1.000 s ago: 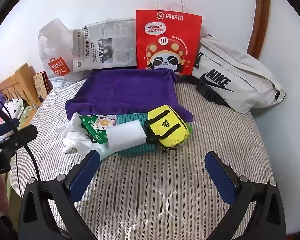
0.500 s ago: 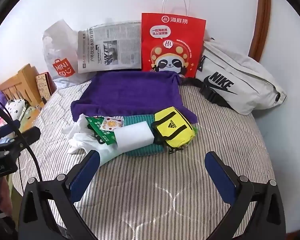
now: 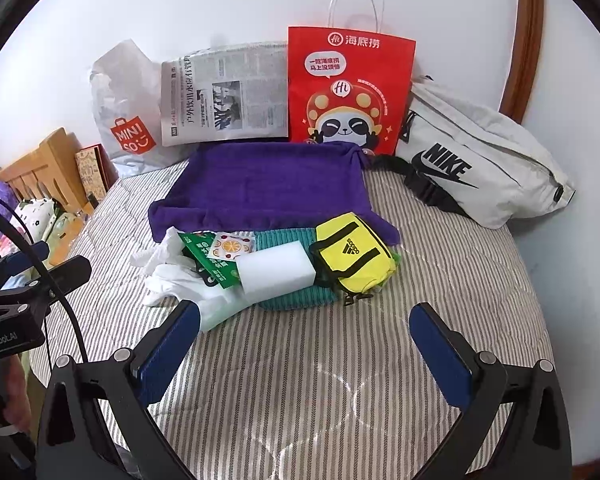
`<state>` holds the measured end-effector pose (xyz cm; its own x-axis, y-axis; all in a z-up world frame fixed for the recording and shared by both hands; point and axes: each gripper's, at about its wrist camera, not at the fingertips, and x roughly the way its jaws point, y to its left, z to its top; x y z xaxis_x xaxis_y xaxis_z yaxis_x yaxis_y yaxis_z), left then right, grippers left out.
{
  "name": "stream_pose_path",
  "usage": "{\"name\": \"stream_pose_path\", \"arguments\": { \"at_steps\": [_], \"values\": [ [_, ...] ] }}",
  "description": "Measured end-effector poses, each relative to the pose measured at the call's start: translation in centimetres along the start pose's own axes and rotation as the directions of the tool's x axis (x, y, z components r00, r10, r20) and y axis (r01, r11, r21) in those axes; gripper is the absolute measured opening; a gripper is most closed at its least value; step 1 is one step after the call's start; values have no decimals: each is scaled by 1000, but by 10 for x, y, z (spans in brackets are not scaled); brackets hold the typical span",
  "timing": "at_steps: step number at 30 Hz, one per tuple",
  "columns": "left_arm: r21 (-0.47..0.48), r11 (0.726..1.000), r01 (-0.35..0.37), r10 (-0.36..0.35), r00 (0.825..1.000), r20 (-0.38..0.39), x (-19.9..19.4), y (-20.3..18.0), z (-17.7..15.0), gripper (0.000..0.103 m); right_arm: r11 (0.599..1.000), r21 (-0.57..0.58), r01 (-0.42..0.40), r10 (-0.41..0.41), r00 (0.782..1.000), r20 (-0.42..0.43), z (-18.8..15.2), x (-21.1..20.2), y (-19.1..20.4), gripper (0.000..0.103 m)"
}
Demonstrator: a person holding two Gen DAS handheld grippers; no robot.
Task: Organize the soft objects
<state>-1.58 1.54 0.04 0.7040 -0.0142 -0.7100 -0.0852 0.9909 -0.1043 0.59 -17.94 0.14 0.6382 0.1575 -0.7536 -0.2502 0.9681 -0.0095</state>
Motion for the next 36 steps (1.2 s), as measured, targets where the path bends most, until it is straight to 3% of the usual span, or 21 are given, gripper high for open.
{"name": "stream_pose_path", "arguments": {
  "at_steps": [36],
  "values": [
    [12, 1000, -2, 2, 1000, -4, -9, 0, -3, 103, 1000, 10, 15, -15, 1000, -3, -5, -2, -2, 103]
  ]
}}
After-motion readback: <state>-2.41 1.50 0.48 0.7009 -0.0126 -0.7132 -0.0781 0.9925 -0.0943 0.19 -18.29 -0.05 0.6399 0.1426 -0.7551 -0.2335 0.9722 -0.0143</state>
